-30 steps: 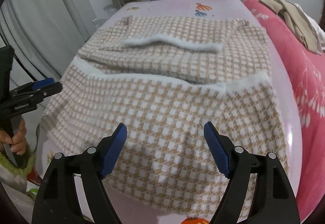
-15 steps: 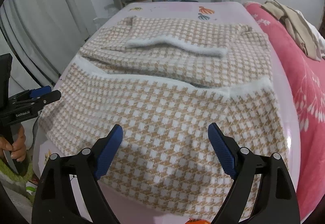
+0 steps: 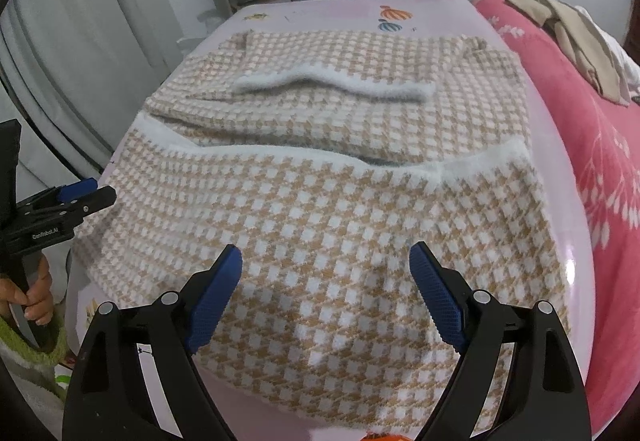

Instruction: Fold large clothes

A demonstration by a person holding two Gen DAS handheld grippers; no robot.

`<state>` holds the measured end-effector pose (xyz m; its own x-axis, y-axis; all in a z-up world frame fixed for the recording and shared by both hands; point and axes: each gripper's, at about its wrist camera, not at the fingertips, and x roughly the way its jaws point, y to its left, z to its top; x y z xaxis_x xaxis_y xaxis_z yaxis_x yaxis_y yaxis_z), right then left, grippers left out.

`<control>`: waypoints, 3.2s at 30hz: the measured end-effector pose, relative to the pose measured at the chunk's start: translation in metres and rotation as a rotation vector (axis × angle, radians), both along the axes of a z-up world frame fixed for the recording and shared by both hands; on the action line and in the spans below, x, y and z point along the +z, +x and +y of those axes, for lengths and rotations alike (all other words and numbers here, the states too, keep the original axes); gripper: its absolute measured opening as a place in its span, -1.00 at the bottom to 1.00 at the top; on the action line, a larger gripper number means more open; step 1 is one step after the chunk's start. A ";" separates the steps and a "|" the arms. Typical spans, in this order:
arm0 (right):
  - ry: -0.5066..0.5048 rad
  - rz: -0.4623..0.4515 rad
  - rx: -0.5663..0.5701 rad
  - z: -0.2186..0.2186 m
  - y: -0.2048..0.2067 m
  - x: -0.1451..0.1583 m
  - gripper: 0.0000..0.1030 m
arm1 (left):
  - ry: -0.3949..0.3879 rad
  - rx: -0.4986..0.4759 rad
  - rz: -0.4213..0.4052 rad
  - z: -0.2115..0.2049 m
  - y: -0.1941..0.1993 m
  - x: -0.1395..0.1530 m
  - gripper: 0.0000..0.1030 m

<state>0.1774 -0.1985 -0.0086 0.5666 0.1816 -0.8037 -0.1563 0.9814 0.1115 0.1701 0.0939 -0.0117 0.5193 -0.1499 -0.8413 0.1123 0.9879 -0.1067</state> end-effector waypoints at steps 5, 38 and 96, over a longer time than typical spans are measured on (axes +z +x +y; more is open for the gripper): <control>0.001 0.009 -0.002 -0.001 0.001 -0.003 0.59 | -0.001 0.004 0.004 0.001 0.001 -0.002 0.44; 0.087 0.085 -0.014 -0.019 0.006 -0.027 0.59 | -0.115 -0.041 -0.055 0.020 0.029 -0.007 -0.01; 0.225 -0.031 -0.197 -0.153 0.040 0.003 0.02 | 0.259 -0.123 -0.042 -0.053 0.043 -0.023 -0.37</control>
